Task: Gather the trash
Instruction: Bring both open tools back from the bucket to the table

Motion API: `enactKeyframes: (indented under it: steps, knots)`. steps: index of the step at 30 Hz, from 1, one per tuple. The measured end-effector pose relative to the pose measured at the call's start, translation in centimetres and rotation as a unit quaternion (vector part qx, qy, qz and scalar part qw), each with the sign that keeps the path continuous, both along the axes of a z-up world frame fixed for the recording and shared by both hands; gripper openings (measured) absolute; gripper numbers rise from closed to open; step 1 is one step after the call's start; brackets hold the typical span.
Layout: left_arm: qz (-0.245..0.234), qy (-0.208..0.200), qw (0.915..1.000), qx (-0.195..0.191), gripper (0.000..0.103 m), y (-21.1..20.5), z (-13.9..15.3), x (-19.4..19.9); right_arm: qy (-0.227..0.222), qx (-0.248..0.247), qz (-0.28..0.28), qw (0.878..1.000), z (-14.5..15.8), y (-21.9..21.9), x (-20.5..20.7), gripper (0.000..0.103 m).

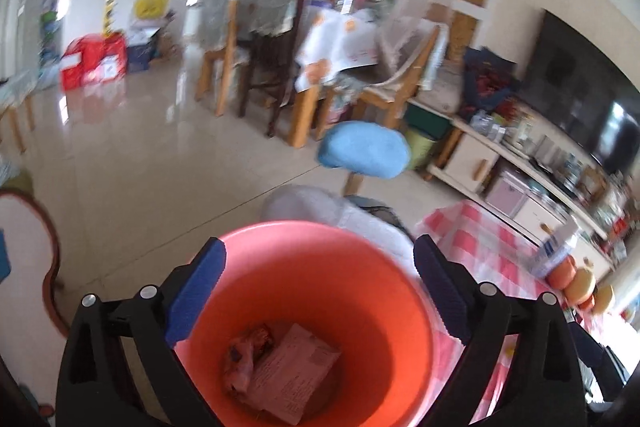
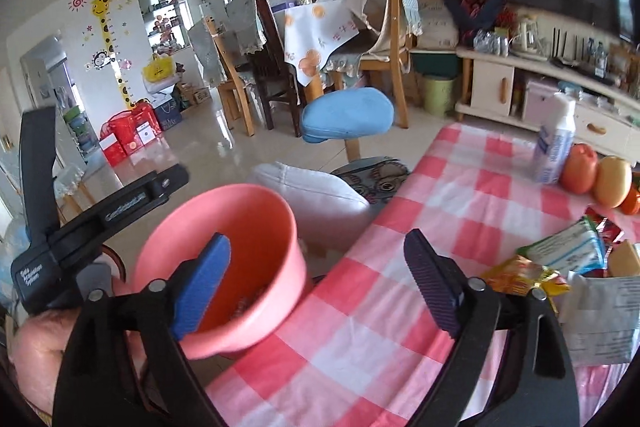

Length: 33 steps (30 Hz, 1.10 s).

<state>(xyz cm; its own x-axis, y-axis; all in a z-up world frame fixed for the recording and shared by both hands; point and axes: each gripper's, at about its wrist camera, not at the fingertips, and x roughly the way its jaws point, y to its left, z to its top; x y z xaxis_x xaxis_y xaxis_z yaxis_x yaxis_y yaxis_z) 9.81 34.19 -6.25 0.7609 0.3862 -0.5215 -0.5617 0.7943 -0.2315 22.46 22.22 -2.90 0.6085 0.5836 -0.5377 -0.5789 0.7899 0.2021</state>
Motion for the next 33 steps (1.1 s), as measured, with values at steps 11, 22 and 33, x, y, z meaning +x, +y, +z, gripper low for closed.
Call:
enactKeyframes:
  steps: [11,22,33]
  knots:
    - [-0.081,0.000,0.9962,0.034,0.094,-5.6,1.0,2.7,-0.020,0.013,-0.061,0.998,-1.0,-6.8,-1.4,0.094]
    - [-0.126,-0.025,0.9916,0.013,0.094,-9.0,0.9,3.0,-0.030,-0.020,-0.099,0.994,-1.9,-10.3,-3.4,0.095]
    - [-0.191,-0.001,0.9815,0.000,0.094,-12.1,-0.1,4.4,-0.015,-0.031,-0.113,0.993,-3.7,-13.3,-4.7,0.095]
